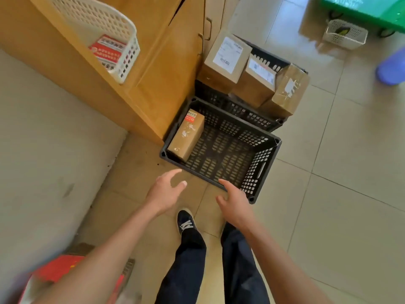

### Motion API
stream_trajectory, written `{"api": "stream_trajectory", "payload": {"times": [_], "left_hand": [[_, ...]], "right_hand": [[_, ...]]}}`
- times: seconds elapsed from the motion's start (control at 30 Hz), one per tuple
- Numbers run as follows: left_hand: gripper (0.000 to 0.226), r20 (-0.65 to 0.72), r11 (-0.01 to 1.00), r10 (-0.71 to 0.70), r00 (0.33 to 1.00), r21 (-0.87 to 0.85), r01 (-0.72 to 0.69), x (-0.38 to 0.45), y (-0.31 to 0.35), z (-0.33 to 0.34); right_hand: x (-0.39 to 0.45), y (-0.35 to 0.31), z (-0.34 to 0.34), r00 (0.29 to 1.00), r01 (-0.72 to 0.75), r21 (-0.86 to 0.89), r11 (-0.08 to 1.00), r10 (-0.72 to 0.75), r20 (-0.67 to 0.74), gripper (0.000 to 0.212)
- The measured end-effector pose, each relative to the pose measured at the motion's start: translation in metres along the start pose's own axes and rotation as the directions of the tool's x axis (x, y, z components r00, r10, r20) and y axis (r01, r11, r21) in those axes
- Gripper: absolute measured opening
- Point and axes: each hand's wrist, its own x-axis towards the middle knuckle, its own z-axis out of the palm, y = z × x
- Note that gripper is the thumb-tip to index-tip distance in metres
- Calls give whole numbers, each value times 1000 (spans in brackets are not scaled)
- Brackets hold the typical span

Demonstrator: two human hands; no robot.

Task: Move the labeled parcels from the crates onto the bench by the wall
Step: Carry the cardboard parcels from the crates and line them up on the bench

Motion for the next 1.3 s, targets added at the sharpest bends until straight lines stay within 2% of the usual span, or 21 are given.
{"api": "stream_trajectory", "payload": {"times": [0.17,0.3,0.4,0.47,0.53,0.67,0.73,0.8,0.83,0.9,0.97,1.07,1.17,1.23,1.3], "left_hand": [[49,-73,988,-99,992,-124,89,124,-33,32],[48,-103,995,-80,991,-74,73,203,-58,54],[48,-108,995,-31,994,90,40,244,-74,66],[49,-121,949,5,993,312,33,263,-82,72],[50,-121,895,35,992,445,23,277,-90,76],[57,-76,803,52,996,596,3,286,-102,82],[63,-53,790,80,995,612,-31,282,-102,87],[65,-44,837,141,989,539,-95,274,-100,95],[64,-45,889,154,987,442,-119,271,-101,98],[59,-78,993,89,993,90,-82,266,-101,102],[56,-115,965,-10,993,-262,-21,263,-100,104],[44,-134,817,-149,980,-575,45,266,-94,106],[34,-160,712,-337,928,-688,140,277,-91,108],[48,-153,736,-397,905,-642,214,282,-93,109],[55,-129,801,-357,925,-551,233,282,-93,109]], "right_hand": [[127,26,59,996,55,0,999,-55,65,60],[221,32,104,985,155,-13,988,-154,73,60],[280,30,129,977,210,-5,978,-209,47,64],[312,27,141,970,244,-27,969,-244,21,66],[336,24,151,967,255,-41,966,-254,18,69],[355,28,161,964,263,-145,954,-256,71,68],[351,37,156,963,270,-208,940,-268,39,65],[346,50,151,961,267,-223,938,-277,-13,62],[341,56,148,964,253,-200,947,-263,-26,61],[333,65,146,973,218,-124,968,-225,-47,60],[325,69,144,979,186,-54,981,-190,-77,60],[319,65,146,982,143,38,989,-137,-129,59],[321,54,153,974,114,146,983,-82,-209,52],[327,49,157,966,71,202,977,-17,-259,55],[334,46,160,953,29,254,967,50,-297,65]]}}
